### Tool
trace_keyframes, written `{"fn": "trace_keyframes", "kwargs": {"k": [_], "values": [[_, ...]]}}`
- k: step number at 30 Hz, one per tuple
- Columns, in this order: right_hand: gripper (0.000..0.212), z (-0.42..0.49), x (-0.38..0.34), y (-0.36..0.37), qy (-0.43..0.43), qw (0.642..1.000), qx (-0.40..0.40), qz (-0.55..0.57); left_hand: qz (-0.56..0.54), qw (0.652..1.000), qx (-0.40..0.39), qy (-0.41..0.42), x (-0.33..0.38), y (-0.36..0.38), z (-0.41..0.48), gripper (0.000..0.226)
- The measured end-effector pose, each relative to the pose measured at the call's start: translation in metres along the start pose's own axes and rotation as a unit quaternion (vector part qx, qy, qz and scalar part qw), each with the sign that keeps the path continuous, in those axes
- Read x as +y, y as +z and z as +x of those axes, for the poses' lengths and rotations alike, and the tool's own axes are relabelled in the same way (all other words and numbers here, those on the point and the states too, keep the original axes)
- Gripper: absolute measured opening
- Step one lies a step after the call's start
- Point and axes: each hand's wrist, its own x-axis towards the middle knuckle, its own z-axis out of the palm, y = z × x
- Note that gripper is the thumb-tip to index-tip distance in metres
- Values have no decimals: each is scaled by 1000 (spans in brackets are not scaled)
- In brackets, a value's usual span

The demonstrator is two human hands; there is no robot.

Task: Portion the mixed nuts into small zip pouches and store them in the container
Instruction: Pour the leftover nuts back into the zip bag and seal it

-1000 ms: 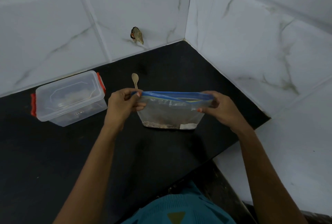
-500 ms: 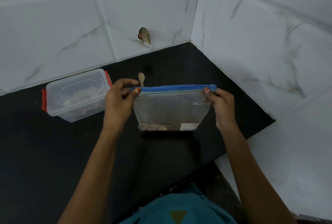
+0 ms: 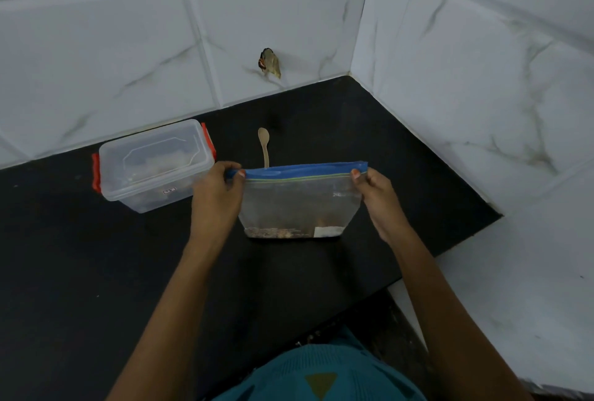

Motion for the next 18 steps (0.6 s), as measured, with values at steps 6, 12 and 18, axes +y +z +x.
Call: {"fn": "trace_keyframes", "kwargs": {"k": [6,12,18], "values": [[25,-3,0,-7,-8,1000,-6,-8,155,980,51,117,37,24,-15,50],[24,-5,2,-8,-81,994,59,-40,276,918,-121,257,80,70,-5,60],[10,-6,5,-14,-92,988,125,-28,202,923,-205,254,90,82,21,25]]}}
